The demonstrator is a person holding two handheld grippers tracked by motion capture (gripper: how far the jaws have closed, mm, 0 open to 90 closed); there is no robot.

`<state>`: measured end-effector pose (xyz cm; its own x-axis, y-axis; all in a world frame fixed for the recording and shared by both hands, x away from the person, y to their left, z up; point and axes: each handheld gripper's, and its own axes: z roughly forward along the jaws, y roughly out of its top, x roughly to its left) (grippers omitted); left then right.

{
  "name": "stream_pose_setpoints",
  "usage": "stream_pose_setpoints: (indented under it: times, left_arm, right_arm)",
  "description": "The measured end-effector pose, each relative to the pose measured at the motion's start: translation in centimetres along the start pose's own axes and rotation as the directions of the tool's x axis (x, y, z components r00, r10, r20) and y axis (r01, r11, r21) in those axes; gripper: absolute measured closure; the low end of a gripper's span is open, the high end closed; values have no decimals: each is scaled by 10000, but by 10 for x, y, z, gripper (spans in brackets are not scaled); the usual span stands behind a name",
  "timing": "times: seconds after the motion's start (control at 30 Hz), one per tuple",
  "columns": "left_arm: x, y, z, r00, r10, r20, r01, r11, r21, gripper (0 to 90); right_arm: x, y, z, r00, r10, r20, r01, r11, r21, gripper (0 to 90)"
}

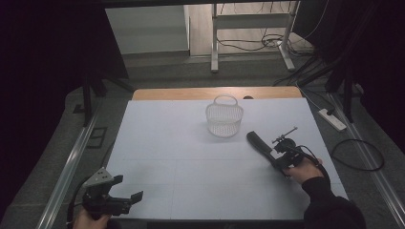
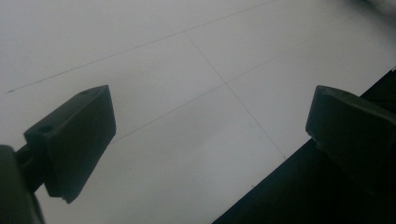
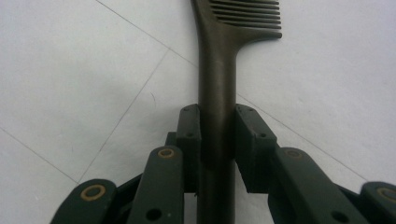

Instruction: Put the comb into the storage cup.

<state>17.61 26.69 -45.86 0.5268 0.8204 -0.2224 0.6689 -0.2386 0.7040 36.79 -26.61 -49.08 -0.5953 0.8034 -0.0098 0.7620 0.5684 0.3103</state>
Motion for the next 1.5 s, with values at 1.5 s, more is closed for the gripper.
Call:
stream_pose_setpoints:
  times: [1.5]
  left_arm:
    - [-2,27,16,9905,752,1152,-716,9968,-353,1]
  right_arm:
    - [22,-25,-48,9902,-819,1133,1137,9435,-3114,725]
